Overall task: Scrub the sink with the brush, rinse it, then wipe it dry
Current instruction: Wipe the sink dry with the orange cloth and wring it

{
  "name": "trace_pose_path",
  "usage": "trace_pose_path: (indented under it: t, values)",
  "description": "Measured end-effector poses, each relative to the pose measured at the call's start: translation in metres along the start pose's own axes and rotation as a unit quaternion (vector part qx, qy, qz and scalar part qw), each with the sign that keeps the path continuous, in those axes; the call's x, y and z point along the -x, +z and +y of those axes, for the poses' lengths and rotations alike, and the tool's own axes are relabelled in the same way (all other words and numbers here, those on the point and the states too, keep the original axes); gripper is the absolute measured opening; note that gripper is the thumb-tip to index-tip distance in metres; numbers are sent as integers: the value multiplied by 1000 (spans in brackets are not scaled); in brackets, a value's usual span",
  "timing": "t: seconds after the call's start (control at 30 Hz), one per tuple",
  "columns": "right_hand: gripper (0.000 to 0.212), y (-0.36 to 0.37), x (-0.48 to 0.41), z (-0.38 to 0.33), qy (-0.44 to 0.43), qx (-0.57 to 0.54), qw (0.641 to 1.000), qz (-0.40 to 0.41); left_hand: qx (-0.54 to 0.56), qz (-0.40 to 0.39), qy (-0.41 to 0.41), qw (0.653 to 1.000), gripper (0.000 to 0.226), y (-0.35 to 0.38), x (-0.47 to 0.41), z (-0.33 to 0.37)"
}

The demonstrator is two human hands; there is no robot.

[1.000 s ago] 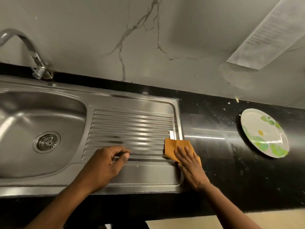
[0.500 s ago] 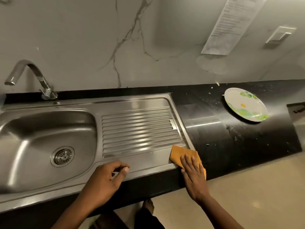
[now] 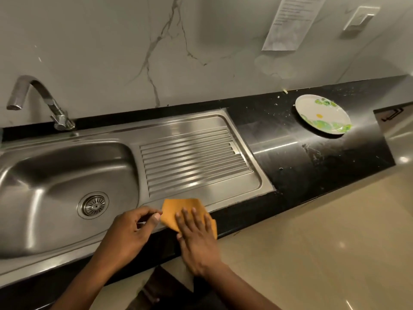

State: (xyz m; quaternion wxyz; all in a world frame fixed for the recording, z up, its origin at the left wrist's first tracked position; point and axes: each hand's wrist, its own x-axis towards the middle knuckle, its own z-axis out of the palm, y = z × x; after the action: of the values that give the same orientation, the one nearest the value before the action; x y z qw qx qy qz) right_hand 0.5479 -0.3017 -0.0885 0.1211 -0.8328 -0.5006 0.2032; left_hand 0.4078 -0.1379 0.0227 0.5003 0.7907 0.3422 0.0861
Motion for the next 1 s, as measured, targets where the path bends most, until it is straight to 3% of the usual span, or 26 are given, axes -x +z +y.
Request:
trace_pose_path:
  t: [0.17, 0.27, 0.37, 0.43, 0.57, 0.8, 0.87, 0.93, 1.0]
  values:
    - [59, 10, -17, -62, -84, -59, 993, -66, -5, 13, -11, 1000, 16, -14, 1, -3]
    - [46, -10, -35, -74, -37, -203, 977, -62, -7, 35, 0, 999, 17, -20, -3, -2]
    - [30, -49, -60, -62, 55, -435, 899, -14, 5, 61, 10, 998, 30, -21, -8, 0]
    - [27, -78, -79, -37, 100, -474, 873, 59, 5, 58, 1, 998, 37, -18, -13, 3]
    - [29, -134, -103, 43, 171, -472, 844, 189, 11, 58, -10, 998, 39, -6, -26, 9]
    - [30, -163, -104, 166, 241, -450, 840, 187, 13, 31, 12, 999, 31, 18, -55, 19]
    - [36, -159, -101, 184, 259, -359, 878, 181, 8, 29, 25, 999, 29, 22, -61, 21]
    - [51, -157, -96, 194, 253, -194, 932, 171, 2, 31, 35, 999, 28, 25, -67, 24]
    - [67, -154, -89, 195, 198, -33, 969, 146, 0, 30, 40, 999, 26, 26, -71, 25]
